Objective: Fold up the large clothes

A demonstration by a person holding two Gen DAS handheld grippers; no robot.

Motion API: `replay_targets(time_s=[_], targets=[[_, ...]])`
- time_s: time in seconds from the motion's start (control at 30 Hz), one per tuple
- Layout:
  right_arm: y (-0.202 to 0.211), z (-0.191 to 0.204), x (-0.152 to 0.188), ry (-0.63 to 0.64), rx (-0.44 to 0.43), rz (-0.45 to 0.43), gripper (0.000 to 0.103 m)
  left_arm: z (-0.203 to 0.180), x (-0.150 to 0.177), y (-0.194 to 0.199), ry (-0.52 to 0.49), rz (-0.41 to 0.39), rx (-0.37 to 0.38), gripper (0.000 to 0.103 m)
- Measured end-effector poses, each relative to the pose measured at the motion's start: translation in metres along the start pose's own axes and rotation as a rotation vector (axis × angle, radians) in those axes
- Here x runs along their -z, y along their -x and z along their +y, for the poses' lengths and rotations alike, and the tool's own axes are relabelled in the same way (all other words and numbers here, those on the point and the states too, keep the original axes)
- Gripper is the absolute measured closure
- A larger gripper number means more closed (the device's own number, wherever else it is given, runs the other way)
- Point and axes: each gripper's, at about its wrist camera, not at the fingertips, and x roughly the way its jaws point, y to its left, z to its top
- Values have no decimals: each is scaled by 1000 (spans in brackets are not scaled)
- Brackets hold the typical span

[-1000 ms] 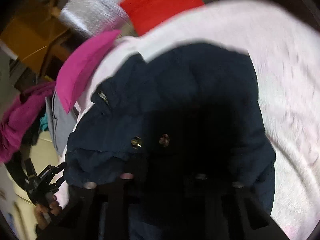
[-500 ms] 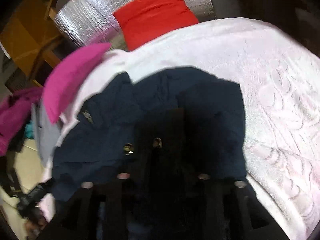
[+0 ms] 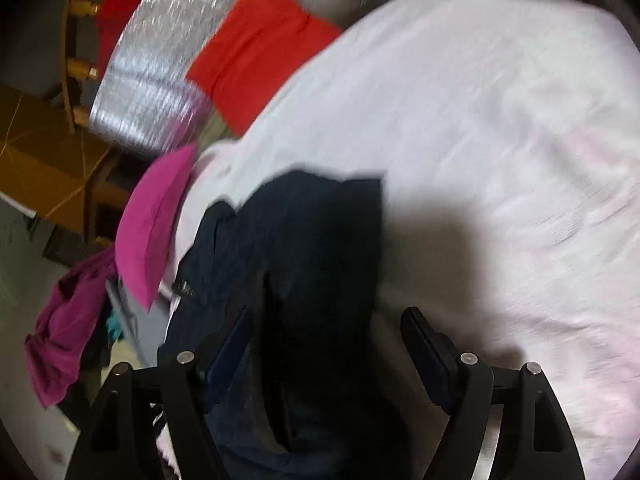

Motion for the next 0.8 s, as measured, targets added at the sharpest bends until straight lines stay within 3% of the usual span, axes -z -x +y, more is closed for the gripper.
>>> replay_targets(time_s=[0.07,0.13,0.23,0.33,0.4,0.47,0.6,0.67,0.7,0.8], targets=[[-2,18,8,109,57,-19,25,-3,1,1,-13,-4,-6,24],[0,43,21,243,121,-46,64,-6,1,2,-24,-11,-15,24],[14,74,40,434,238,-180,76,-14,1,9,-71,-46,-37,24],[26,97,58,561,284,-310,76,-20,1,14,-111,-71,-69,24],[11,87,53,545,349,-264,76,-18,-1,7,-116,-56,-94,24],[-13,67,44,469,382,-154,73,-15,0,-1,-109,-26,-94,21],[4,72,41,432,350,-158,67,-13,-2,-2,-95,-2,-97,21],[20,71,41,408,326,-174,49,-16,-2,8,-106,-22,-119,21],[31,72,41,393,303,-197,35,-20,-1,15,-124,-46,-129,21],[55,81,51,393,218,-290,32,-33,2,40,-175,-144,-113,21]])
